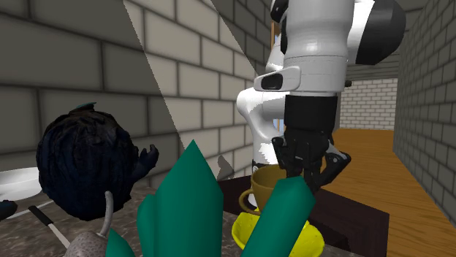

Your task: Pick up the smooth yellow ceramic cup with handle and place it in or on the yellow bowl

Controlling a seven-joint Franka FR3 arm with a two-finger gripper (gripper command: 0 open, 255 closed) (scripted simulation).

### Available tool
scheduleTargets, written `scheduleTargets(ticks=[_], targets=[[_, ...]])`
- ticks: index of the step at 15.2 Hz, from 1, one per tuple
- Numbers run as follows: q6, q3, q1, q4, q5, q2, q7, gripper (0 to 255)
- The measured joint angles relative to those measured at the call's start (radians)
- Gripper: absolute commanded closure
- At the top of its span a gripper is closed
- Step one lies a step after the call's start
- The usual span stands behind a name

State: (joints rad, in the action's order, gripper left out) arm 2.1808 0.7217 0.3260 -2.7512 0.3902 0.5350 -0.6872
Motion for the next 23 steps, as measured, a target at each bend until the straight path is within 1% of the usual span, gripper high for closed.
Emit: scheduleTargets(ticks=[6,7,13,17,18,23], targets=[[0.025,0.008,-0.005,-0.009,0.001,-0.016,-0.001,255],[0.025,0.008,-0.005,-0.009,0.001,-0.016,-0.001,0],[0.026,0.009,-0.005,-0.009,0.0,-0.016,-0.001,0],[-0.094,-0.03,0.001,0.059,-0.016,0.04,-0.001,0],[-0.112,-0.038,0.004,0.064,-0.017,0.052,0.001,0],[-0.137,-0.049,0.007,0.072,-0.02,0.068,0.006,0]])
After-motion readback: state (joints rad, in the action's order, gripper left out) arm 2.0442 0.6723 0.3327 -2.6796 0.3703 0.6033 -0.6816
